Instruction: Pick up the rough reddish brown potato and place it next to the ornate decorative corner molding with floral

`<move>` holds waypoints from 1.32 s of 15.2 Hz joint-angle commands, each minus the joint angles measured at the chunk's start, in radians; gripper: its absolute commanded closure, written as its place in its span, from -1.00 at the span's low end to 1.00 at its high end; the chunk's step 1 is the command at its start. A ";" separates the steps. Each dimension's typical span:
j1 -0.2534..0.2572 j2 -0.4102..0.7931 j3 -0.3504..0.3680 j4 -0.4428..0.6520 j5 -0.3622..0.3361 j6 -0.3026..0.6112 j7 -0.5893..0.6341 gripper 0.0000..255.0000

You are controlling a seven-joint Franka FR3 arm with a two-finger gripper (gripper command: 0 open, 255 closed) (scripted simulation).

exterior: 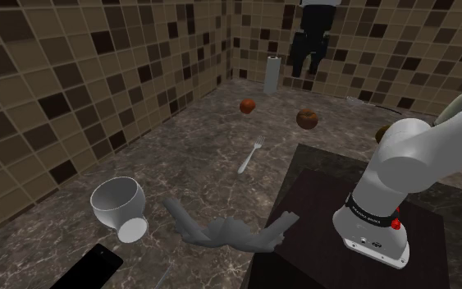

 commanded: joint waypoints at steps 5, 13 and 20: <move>-0.033 0.103 0.045 -0.011 0.007 0.130 0.119 -1.00; -0.100 0.349 0.109 0.037 -0.018 0.354 0.360 -1.00; -0.155 0.582 0.131 0.141 -0.079 0.494 0.575 -1.00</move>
